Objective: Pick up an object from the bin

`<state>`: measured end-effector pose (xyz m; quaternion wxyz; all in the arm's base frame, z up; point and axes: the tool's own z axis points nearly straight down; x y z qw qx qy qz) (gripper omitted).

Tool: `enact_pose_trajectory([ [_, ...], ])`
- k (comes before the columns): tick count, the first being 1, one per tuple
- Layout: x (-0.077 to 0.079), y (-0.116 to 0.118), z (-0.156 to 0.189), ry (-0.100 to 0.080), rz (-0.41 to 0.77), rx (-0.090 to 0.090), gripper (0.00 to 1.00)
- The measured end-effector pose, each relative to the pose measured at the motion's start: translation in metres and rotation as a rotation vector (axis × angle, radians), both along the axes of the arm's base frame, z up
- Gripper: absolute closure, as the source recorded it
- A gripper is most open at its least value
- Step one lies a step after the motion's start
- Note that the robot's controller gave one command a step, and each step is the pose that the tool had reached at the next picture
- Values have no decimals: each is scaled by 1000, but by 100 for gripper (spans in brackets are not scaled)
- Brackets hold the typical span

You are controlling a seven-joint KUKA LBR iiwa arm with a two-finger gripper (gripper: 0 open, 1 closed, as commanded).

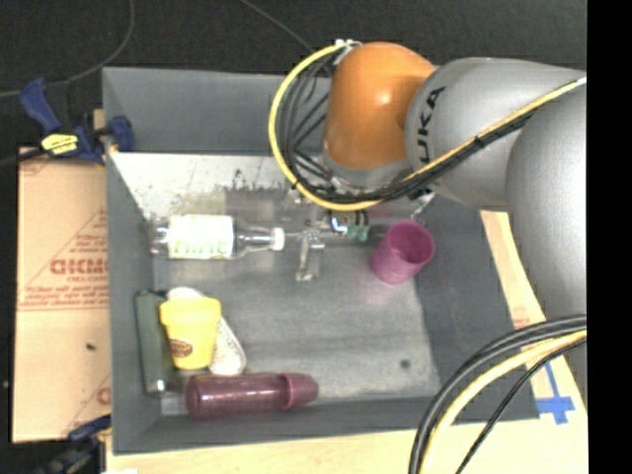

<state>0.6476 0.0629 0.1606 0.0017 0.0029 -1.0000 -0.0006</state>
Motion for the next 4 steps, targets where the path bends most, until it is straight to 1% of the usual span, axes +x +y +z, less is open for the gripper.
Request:
enact_pose_trajectory([
  [1,1,0,6,-8,-1,1,0],
  [2,4,65,-30,-3,-155,2,0],
  [3,6,40,-34,-9,25,-1,0],
  [4,5,104,-24,-8,-187,4,0],
])
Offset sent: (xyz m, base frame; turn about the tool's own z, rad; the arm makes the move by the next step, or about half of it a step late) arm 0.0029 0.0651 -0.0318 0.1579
